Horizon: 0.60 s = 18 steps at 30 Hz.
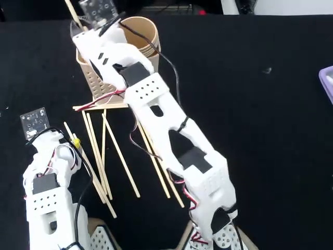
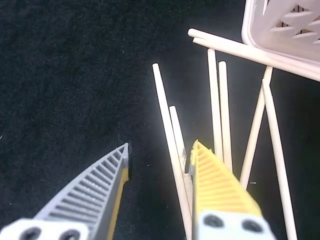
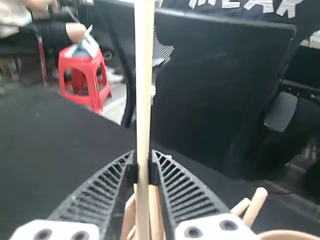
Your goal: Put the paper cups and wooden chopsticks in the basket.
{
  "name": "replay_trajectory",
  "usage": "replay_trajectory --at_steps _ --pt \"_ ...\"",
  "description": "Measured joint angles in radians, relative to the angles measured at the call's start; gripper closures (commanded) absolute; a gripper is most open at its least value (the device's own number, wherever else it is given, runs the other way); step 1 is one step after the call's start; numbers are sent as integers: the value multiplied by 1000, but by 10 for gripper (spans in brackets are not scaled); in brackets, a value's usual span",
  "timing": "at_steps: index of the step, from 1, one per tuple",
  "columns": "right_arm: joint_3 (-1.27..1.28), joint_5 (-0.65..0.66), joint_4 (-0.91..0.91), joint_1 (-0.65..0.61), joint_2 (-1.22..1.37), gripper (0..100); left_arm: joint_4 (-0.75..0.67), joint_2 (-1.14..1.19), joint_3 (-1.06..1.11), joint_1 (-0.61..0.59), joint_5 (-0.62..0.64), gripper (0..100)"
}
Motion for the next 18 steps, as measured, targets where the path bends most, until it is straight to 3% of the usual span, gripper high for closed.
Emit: replay_trajectory --at_steps 6,18 --pt "-43 32 112 -3 2 873 0 0 0 0 0 798" --pt "-319 -37 362 -3 2 874 0 0 0 0 0 798"
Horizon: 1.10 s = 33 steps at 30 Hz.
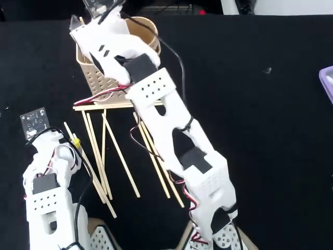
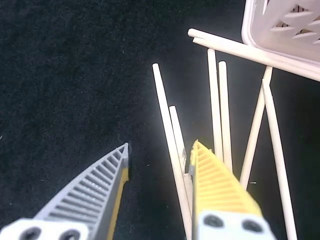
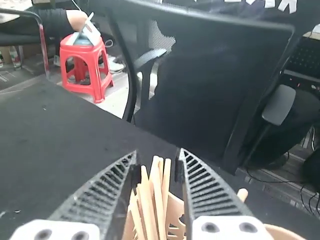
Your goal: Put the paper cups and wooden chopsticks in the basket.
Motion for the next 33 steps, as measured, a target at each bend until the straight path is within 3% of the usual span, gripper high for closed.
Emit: replay_trajectory --at_steps 12,20,26,33 --pt "-715 0 911 6 -12 874 0 0 0 -2 0 798" --pt "-723 3 956 250 -149 875 0 2 -64 -126 6 793" --pt "-522 123 956 338 -434 875 91 2 -215 -146 -14 793" --pt "147 180 956 390 -953 875 115 144 -439 -146 -75 793"
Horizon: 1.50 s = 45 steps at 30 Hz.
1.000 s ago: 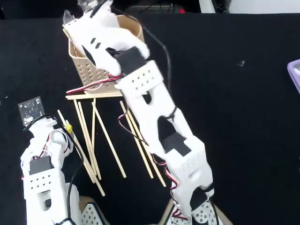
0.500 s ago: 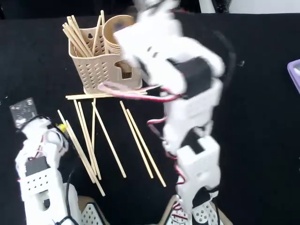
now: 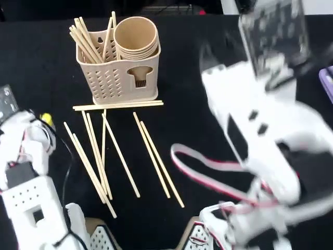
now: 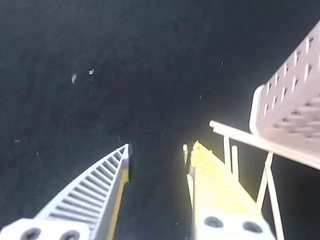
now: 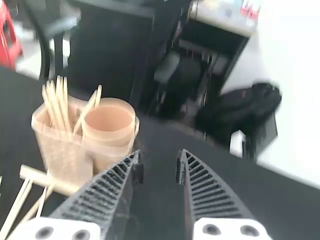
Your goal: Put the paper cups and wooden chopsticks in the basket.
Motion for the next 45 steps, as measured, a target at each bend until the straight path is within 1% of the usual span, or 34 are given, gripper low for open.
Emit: replay_trajectory --at_steps 3,5,11,14,16,18,20,21,24,27,29,34,38,40,45 --pt "354 0 -23 0 -229 875 2 176 -123 0 -8 793" --pt "608 0 -94 0 -384 875 29 324 -227 2 -8 793" --pt "1376 -2 -433 17 -778 875 245 815 -615 52 -8 796" --pt "1702 -2 -618 77 -901 875 344 1023 -825 57 -8 797" --pt "1872 -2 -735 115 -933 875 399 1137 -951 58 -8 797" --pt "2005 -2 -830 146 -944 875 440 1231 -1068 63 -8 797" --pt "2117 -2 -910 150 -947 880 465 1315 -1169 74 -8 797" --pt "2162 -2 -941 152 -950 897 471 1353 -1214 80 -8 797" --pt "2237 -40 -1003 163 -951 992 477 1455 -1323 95 -8 798" --pt "2288 -68 -1049 163 -951 974 477 1530 -1390 110 -2 798" --pt "2315 -69 -1080 163 -951 979 477 1568 -1424 120 38 797" --pt "2387 -71 -1143 163 -951 977 477 1617 -1478 123 215 795" --pt "2409 -71 -1189 163 -951 977 489 1636 -1481 133 342 794" --pt "2410 -71 -1197 163 -951 977 529 1643 -1481 147 367 794" --pt "2410 -71 -1197 163 -951 977 620 1649 -1481 204 379 794"
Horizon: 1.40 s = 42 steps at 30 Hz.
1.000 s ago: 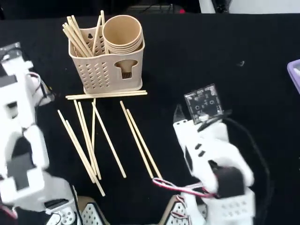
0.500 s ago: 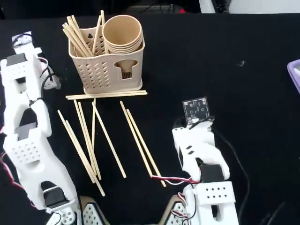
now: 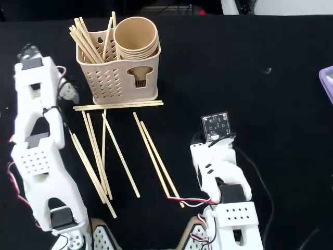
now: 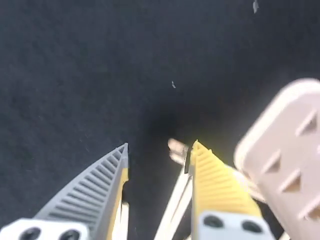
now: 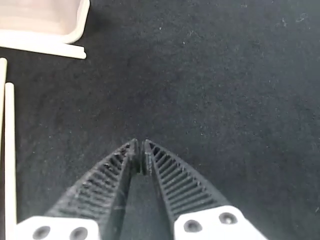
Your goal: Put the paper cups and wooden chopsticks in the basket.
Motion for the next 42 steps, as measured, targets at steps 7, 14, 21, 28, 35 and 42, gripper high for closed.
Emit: replay_trajectory --at_steps 7,14,21,28,35,42 --pt "0 0 0 0 0 977 9 0 0 20 3 794" --pt "0 0 0 0 0 978 -18 0 0 20 8 793" --pt "0 0 0 0 0 978 -133 0 68 20 109 793" --pt "0 0 0 0 0 978 -152 0 147 25 120 796" --pt "0 0 0 0 0 978 -155 -3 173 25 121 798" --pt "0 0 0 0 0 978 -157 -11 221 25 84 798"
